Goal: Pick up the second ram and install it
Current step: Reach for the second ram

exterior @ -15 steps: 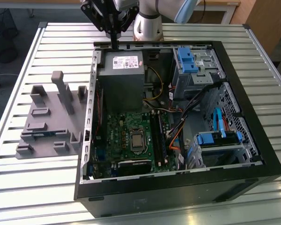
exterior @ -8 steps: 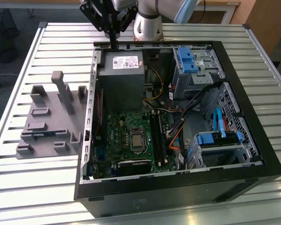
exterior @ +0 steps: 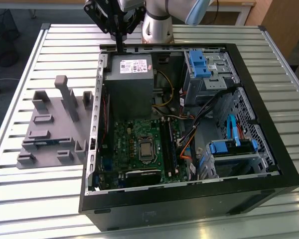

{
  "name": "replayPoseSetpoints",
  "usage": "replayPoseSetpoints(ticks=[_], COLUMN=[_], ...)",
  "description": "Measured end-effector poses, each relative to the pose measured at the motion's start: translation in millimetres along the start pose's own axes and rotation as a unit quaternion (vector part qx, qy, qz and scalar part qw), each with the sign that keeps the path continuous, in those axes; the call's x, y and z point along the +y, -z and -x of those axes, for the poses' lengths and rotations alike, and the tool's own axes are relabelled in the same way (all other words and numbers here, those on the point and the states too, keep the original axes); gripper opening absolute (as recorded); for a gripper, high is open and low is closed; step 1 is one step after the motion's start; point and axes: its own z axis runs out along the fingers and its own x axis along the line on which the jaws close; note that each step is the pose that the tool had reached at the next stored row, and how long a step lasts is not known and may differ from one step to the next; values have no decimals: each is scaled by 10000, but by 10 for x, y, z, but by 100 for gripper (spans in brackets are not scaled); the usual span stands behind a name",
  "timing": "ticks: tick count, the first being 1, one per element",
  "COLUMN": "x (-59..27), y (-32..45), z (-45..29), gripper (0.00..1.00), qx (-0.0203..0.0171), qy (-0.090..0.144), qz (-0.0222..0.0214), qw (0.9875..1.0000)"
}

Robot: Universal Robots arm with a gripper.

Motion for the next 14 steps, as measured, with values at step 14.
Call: replayPoseSetpoints(ticks=[14], x=[-3], y=[1], z=[-42], gripper=[11], qx=[0], qy=[0], qz=[0], qw=[10000])
